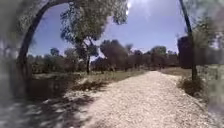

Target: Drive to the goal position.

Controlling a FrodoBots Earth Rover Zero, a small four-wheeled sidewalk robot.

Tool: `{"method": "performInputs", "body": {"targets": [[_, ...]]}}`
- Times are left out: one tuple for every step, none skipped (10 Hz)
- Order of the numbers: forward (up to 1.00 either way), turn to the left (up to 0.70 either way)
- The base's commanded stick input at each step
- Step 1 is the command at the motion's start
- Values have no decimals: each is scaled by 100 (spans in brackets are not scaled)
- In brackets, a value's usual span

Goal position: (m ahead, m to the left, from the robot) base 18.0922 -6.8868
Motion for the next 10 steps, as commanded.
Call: {"method": "performInputs", "body": {"targets": [[85, -34], [85, -34], [85, -34], [85, -34], [85, -34], [85, -34], [85, -34], [85, -32], [85, -30], [85, 0]]}}
